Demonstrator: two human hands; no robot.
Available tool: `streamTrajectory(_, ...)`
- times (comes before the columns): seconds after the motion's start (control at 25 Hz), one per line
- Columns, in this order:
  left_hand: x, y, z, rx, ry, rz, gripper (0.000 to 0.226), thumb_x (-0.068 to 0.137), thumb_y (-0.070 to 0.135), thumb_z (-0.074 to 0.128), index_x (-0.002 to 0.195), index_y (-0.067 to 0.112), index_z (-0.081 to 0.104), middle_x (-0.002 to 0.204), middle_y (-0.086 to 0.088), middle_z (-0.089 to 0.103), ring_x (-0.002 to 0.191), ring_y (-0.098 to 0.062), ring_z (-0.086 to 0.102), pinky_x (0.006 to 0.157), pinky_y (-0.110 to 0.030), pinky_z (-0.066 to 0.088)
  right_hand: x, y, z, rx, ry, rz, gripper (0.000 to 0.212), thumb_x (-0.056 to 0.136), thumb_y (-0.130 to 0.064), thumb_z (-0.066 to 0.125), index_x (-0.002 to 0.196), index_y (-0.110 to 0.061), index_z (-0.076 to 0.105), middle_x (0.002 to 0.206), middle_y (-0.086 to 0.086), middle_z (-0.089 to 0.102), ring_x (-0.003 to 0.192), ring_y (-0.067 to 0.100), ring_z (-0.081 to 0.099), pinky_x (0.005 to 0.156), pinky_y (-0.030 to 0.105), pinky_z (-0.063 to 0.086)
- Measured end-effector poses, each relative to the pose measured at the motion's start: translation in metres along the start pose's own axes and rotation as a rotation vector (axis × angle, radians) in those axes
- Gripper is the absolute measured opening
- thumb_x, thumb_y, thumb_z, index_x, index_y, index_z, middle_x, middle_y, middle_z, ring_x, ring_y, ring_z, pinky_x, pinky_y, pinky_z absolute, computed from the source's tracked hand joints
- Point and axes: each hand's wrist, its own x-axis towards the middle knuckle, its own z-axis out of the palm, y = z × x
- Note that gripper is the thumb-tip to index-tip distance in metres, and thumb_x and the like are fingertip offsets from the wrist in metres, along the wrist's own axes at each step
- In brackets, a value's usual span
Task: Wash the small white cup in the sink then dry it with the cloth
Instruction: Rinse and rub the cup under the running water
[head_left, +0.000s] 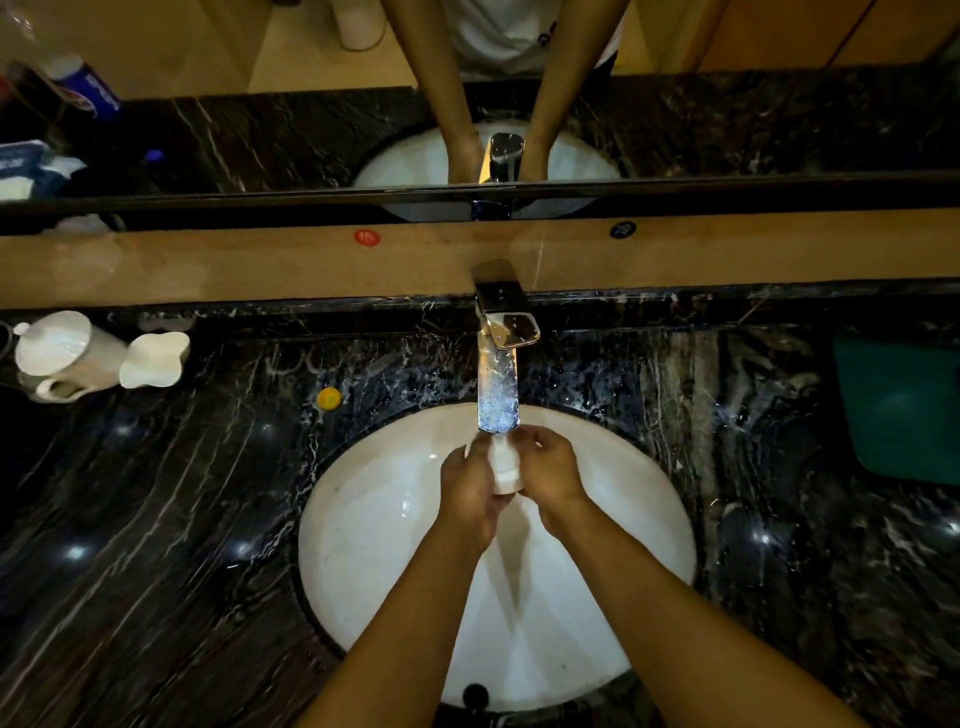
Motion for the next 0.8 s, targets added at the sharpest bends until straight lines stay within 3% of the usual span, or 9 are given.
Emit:
streamTrajectory(0.08, 0.003, 0.006, 0.0, 0.085, 0.031, 0.08, 0.024, 0.098, 0.016, 0.06, 0.118, 0.004, 0.067, 0.104, -0.022, 0.075, 0.074, -0.032, 0.073, 0.047, -0.034, 0.055, -0.005, 0.0, -0.003, 0.082, -0.126, 0.014, 0.027, 0.102, -0.015, 0.051, 0.124, -0.01, 0.067, 0.11, 0.012, 0.075, 0.086, 0.026, 0.072, 0.057, 0.03, 0.057)
streamTrajectory(0.2, 0.008, 0.015, -0.001, 0.027, 0.103, 0.066, 0.017, 0.092, 0.009, 0.067, 0.108, 0.005, 0.07, 0.078, -0.013, 0.079, 0.054, -0.028, 0.072, 0.043, -0.034, 0.055, -0.015, 0.005, -0.003, 0.162, -0.264, -0.002, 0.042, 0.096, -0.008, 0.057, 0.137, -0.021, 0.056, 0.121, 0.01, 0.072, 0.095, 0.025, 0.072, 0.058, 0.027, 0.056)
streamTrajectory(0.24, 0.007, 0.015, 0.0, 0.027, 0.105, 0.059, 0.015, 0.093, 0.009, 0.067, 0.108, 0.008, 0.07, 0.076, -0.011, 0.079, 0.056, -0.027, 0.074, 0.045, -0.035, 0.057, -0.016, 0.007, -0.001, 0.149, -0.229, -0.015, 0.044, 0.095, -0.008, 0.061, 0.137, -0.022, 0.055, 0.122, 0.009, 0.072, 0.096, 0.023, 0.072, 0.056, 0.023, 0.056)
streamTrajectory(0.32, 0.003, 0.011, 0.002, 0.115, 0.027, 0.078, 0.019, 0.095, 0.009, 0.062, 0.113, 0.011, 0.069, 0.092, -0.014, 0.079, 0.072, -0.03, 0.076, 0.052, -0.037, 0.059, -0.015, 0.004, 0.003, 0.129, -0.062, 0.004, 0.038, 0.095, -0.017, 0.068, 0.131, -0.019, 0.058, 0.118, 0.01, 0.072, 0.094, 0.024, 0.073, 0.05, 0.022, 0.054)
streamTrajectory(0.4, -0.002, 0.006, 0.001, 0.129, -0.113, 0.085, 0.024, 0.097, 0.005, 0.056, 0.119, 0.01, 0.067, 0.104, -0.017, 0.077, 0.085, -0.032, 0.075, 0.055, -0.036, 0.058, -0.01, -0.001, 0.001, 0.109, 0.065, 0.054, 0.031, 0.095, -0.025, 0.07, 0.123, -0.016, 0.062, 0.117, 0.012, 0.072, 0.097, 0.029, 0.073, 0.058, 0.033, 0.059)
streamTrajectory(0.52, -0.007, 0.011, -0.008, 0.144, -0.216, 0.088, 0.029, 0.097, 0.0, 0.058, 0.114, 0.021, 0.067, 0.11, -0.013, 0.076, 0.093, -0.032, 0.076, 0.061, -0.041, 0.061, -0.004, -0.002, -0.006, 0.093, 0.001, 0.057, 0.014, 0.101, -0.023, 0.058, 0.113, -0.02, 0.066, 0.119, 0.012, 0.073, 0.103, 0.032, 0.072, 0.081, 0.046, 0.061)
streamTrajectory(0.64, -0.004, 0.016, -0.011, 0.268, -0.118, 0.128, 0.024, 0.09, 0.009, 0.073, 0.109, 0.023, 0.068, 0.108, -0.015, 0.075, 0.089, -0.034, 0.075, 0.064, -0.05, 0.063, -0.013, -0.004, -0.012, 0.235, -0.189, 0.079, 0.029, 0.098, -0.011, 0.056, 0.121, -0.026, 0.065, 0.116, 0.01, 0.077, 0.1, 0.03, 0.075, 0.074, 0.041, 0.061)
streamTrajectory(0.72, -0.004, 0.018, -0.007, 0.215, -0.052, 0.097, 0.015, 0.094, 0.019, 0.068, 0.109, 0.016, 0.07, 0.101, -0.018, 0.075, 0.08, -0.034, 0.074, 0.064, -0.047, 0.061, -0.018, -0.002, -0.015, 0.359, -0.331, 0.029, 0.045, 0.094, -0.002, 0.055, 0.132, -0.027, 0.061, 0.123, 0.009, 0.075, 0.1, 0.026, 0.075, 0.07, 0.034, 0.059)
streamTrajectory(0.8, -0.003, 0.019, -0.002, 0.088, -0.056, 0.007, 0.027, 0.102, 0.025, 0.054, 0.118, 0.008, 0.067, 0.102, -0.02, 0.073, 0.086, -0.037, 0.07, 0.063, -0.038, 0.054, -0.019, 0.003, -0.016, 0.249, -0.385, -0.121, 0.055, 0.095, -0.002, 0.057, 0.143, -0.028, 0.054, 0.127, 0.005, 0.073, 0.107, 0.022, 0.073, 0.082, 0.033, 0.06)
